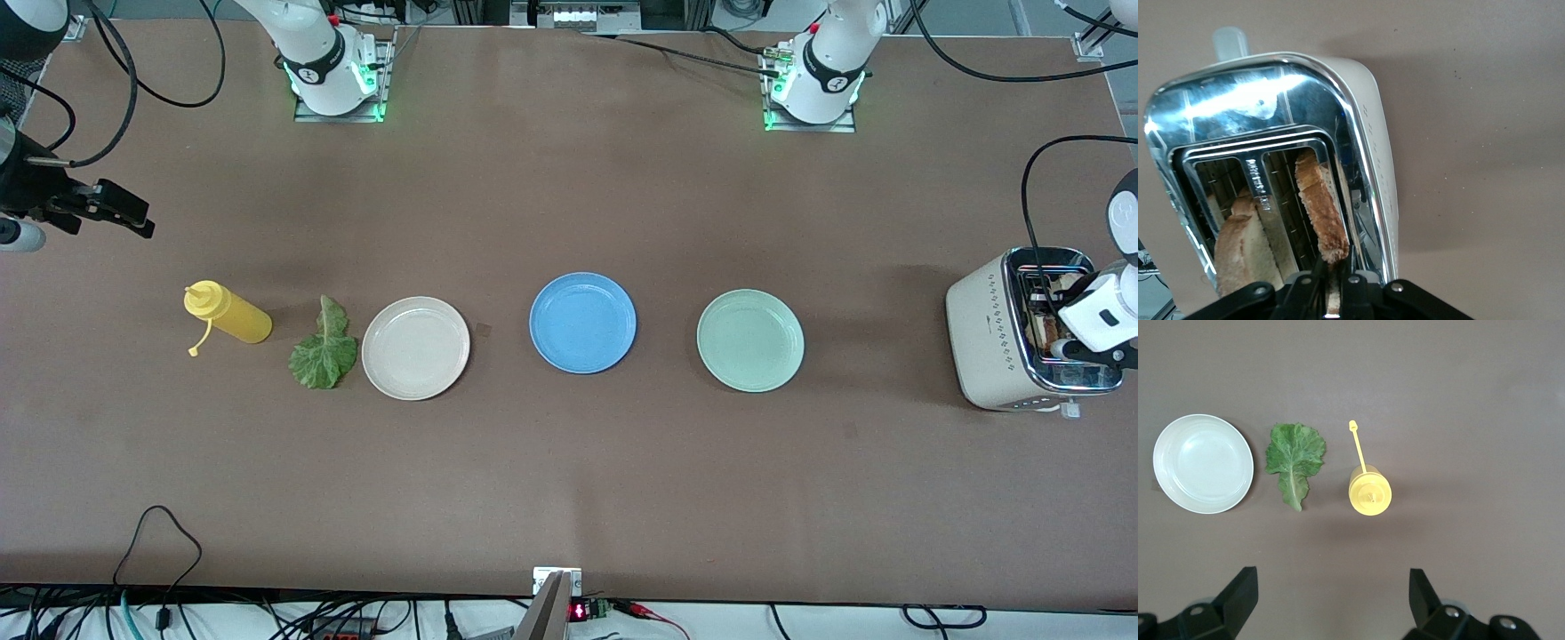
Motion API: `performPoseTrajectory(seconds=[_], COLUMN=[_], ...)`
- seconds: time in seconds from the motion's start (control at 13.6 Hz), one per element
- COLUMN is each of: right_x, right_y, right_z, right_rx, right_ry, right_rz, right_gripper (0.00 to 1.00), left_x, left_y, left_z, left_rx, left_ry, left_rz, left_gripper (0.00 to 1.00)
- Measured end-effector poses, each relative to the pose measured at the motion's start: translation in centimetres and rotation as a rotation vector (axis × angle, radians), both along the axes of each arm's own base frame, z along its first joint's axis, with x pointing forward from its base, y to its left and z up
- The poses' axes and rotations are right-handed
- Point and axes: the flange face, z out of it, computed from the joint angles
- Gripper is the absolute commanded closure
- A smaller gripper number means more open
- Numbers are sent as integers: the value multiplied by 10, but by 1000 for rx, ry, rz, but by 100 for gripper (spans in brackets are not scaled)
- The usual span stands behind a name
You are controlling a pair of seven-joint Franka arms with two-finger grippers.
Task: Make sandwich in blue plate with both arms
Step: 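Grasp the bread slice with the left gripper and lift it out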
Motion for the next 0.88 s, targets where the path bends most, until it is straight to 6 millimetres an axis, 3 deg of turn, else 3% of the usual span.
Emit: performPoseTrajectory(seconds=[0.15,0.37,0.66,0.88], right_x=[3,4,5,5], right_y=[0,0,-4,-5], right_z=[-5,-5,2,4], right_rx=[0,0,-1,-2], right_ry=[6,1,-15,-23], right_rz=[0,0,-6,-8], right_gripper=[0,0,0,0], left_x=[3,0,-1,-1], left_y=[-2,-25,-106,-167], left_z=[14,61,134,140], left_rx=[6,13,-3,-23], left_ry=[-24,-41,15,53], left_rz=[-5,-29,-117,-212], left_gripper=[99,99,99,99])
